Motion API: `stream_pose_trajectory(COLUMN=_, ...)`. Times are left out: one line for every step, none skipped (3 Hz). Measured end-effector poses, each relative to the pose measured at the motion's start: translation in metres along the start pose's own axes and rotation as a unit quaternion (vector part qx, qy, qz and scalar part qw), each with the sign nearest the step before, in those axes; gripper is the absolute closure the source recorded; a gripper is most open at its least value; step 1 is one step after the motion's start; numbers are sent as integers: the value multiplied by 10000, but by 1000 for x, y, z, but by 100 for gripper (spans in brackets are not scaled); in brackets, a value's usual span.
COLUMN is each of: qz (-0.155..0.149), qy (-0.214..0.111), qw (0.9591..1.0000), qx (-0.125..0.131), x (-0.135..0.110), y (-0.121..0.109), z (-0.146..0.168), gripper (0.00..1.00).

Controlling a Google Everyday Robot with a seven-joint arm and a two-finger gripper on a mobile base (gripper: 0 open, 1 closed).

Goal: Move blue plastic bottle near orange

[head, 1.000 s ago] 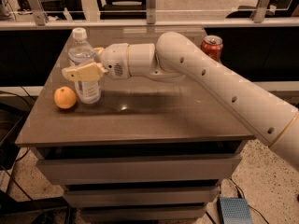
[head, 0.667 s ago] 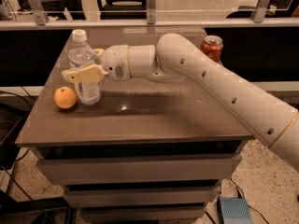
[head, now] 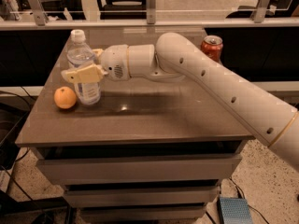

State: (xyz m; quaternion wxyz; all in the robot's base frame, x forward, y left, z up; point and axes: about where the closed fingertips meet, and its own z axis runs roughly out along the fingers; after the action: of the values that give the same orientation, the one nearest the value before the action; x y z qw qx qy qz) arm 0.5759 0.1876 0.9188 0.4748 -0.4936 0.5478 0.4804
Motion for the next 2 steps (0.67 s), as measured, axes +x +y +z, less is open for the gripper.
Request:
stream_pose_trajectory(qz=0, qy=0, qw=10000, qx=-1, x=0, y=0, z=0, gripper=15)
stream_pose_trajectory(qz=-52, qy=-62, qw=9997, qx=-247, x=5, y=7, z=9, gripper=0)
